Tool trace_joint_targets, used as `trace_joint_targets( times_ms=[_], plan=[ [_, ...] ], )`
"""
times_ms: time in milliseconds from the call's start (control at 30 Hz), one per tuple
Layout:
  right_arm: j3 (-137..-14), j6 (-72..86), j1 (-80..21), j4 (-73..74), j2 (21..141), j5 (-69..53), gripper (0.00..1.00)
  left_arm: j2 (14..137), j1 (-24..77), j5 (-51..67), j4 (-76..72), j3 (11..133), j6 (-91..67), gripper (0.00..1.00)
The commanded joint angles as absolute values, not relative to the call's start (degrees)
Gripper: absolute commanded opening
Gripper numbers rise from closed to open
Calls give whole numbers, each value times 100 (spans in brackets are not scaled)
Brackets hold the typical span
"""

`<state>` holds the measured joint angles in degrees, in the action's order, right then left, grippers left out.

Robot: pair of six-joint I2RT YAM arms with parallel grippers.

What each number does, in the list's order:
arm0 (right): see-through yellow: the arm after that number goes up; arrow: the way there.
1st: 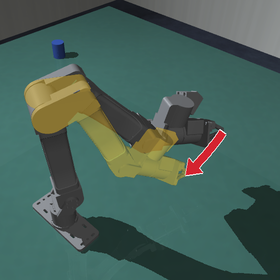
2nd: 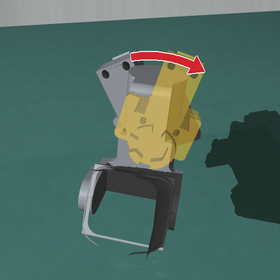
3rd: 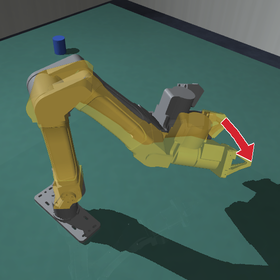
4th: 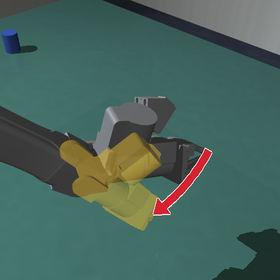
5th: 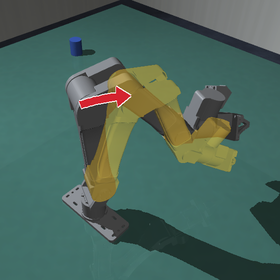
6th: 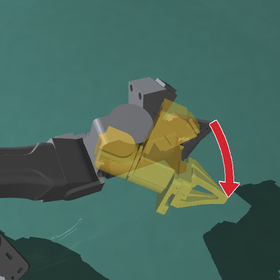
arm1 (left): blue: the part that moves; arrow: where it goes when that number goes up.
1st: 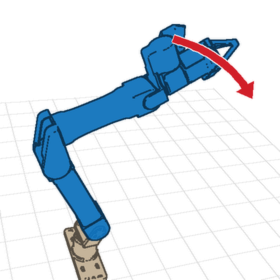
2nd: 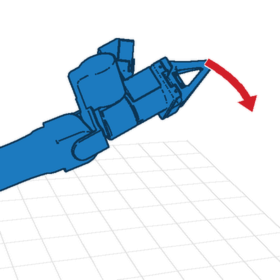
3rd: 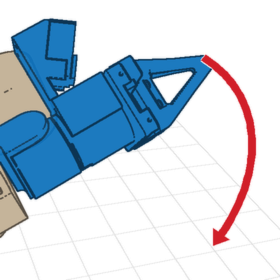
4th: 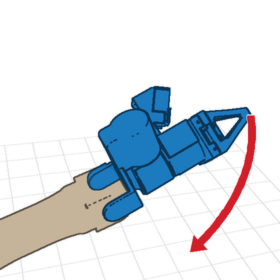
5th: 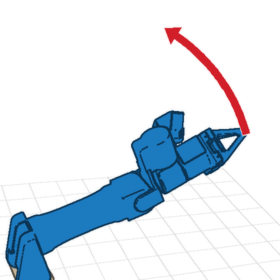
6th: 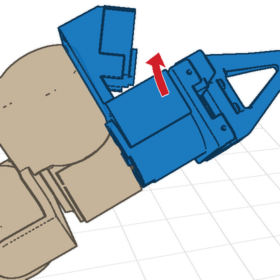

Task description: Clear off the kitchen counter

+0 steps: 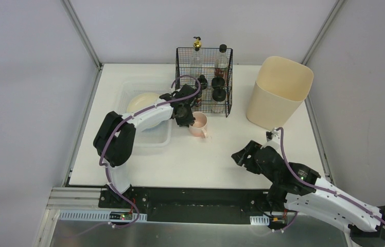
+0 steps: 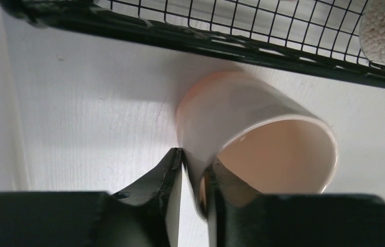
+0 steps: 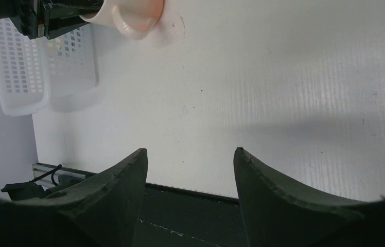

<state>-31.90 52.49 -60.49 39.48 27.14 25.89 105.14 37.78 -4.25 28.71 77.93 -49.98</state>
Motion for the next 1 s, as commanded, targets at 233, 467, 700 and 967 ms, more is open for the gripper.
trace_joint_targets(
  times_ms=[233,467,700,967],
  plan=[
    [-3032,5354,-6077,3955,2717,2641,65,10094,3753,-10,3000,7955,-4505,0],
    [-2996,5359,-6078,3910,2732,2655,65,9208,3753,138,3523,7959,-4180,0],
    [-3016,5295,-6077,3797,2924,2595,65,8333,3753,-257,4267,8184,-3910,0],
    [-3068,5321,-6075,3918,2895,2566,65,7543,3463,-1438,5096,8343,-3562,0]
  ],
)
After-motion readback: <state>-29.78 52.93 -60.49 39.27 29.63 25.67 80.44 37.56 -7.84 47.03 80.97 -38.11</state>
